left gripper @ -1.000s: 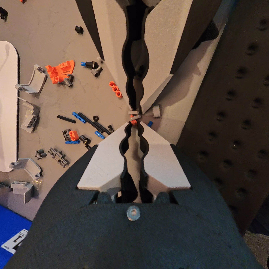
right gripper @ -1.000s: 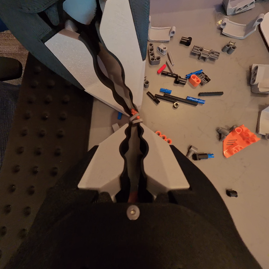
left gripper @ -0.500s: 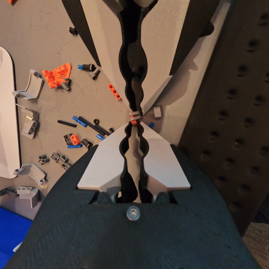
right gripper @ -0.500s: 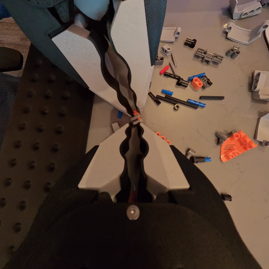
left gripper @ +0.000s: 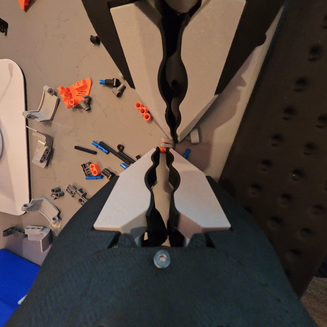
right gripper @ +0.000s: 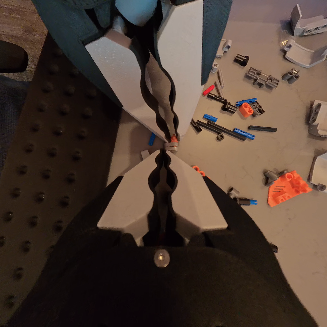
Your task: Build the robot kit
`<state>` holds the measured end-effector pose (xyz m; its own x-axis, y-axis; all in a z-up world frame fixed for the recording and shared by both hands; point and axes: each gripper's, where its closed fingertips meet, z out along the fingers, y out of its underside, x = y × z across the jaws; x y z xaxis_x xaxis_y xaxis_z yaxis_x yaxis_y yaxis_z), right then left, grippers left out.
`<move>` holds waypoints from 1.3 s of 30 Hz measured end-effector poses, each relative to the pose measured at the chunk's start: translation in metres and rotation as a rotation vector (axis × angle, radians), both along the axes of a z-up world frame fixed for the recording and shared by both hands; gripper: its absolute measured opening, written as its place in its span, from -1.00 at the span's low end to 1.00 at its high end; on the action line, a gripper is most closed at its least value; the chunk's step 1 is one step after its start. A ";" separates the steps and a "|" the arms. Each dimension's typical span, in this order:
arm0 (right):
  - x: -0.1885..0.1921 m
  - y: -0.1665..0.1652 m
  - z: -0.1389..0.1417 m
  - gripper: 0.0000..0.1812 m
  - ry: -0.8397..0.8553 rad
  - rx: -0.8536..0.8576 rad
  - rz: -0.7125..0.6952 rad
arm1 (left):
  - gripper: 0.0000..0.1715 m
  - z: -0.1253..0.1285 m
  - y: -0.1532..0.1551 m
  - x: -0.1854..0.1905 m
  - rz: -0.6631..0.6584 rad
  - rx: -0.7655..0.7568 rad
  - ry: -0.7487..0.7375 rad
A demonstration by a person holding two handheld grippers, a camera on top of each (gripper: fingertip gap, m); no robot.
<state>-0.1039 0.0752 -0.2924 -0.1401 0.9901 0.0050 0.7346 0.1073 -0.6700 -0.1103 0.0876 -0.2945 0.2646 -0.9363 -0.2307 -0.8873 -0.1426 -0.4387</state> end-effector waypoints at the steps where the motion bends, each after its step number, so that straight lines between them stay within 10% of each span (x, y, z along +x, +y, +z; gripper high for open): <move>1: 0.002 0.000 0.001 -1.00 -0.003 -0.003 0.000 | -0.94 0.000 -0.001 0.000 0.000 -0.010 -0.011; 39: 0.002 0.017 0.000 -1.00 -0.003 0.076 -0.060 | -0.95 0.000 0.001 0.007 -0.039 0.044 -0.020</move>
<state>-0.1015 0.0918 -0.2927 -0.0810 0.9935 0.0803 0.7435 0.1139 -0.6590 -0.1029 0.0887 -0.2944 0.2333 -0.9351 -0.2668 -0.8827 -0.0886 -0.4615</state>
